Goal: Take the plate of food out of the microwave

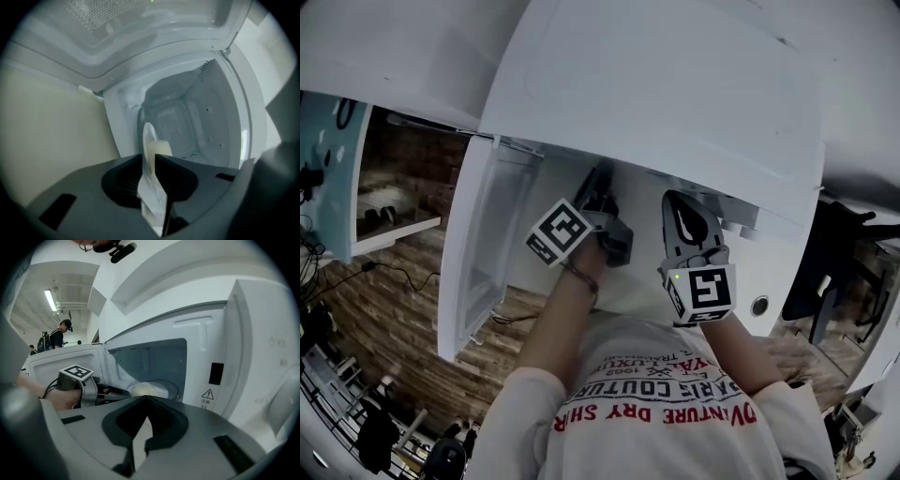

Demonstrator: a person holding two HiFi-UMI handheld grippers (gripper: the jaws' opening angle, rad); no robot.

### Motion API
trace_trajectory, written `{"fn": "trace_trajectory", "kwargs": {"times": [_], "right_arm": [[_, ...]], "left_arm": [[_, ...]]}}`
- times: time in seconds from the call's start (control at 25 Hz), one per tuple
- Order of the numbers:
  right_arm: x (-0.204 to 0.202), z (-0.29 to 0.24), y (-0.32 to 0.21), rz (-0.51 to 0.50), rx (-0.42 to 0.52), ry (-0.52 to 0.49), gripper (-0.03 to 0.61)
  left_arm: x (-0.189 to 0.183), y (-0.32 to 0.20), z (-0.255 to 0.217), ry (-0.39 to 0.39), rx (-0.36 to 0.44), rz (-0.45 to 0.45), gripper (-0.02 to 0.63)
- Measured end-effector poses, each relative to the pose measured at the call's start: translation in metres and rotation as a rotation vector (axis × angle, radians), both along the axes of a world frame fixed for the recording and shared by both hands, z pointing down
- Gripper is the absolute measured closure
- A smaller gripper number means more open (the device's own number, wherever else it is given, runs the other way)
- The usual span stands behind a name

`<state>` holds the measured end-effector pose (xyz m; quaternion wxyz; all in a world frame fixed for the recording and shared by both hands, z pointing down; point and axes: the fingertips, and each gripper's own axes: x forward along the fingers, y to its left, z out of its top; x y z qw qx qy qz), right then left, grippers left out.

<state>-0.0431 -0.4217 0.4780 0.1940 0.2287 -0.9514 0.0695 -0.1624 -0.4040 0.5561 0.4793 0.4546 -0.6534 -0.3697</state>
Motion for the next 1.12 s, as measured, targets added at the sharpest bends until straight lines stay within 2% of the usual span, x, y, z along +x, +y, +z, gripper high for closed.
{"fn": "trace_trajectory", "kwargs": {"times": [0.08, 0.28, 0.56, 0.68, 1.12], "right_arm": [[0.002, 0.002, 0.0, 0.003, -0.004, 0.008, 0.575], [0.002, 0.006, 0.003, -0.003, -0.007, 0.024, 0.575], [0.003, 0.009, 0.005, 0.001, -0.01, 0.038, 0.575], [0.007, 0.011, 0.006, 0.008, -0.011, 0.047, 0.575], [0.016, 0.009, 0.012, 0.02, -0.004, 0.05, 0.575]], "left_arm": [[0.0, 0.001, 0.003, 0.038, -0.01, -0.01, 0.551], [0.002, 0.0, 0.004, 0.042, -0.036, 0.015, 0.554], [0.003, 0.003, 0.004, 0.121, -0.045, -0.016, 0.575], [0.006, 0.004, -0.002, 0.164, -0.021, -0.03, 0.59], [0.018, 0.01, -0.019, 0.165, 0.07, 0.016, 0.598]]}}
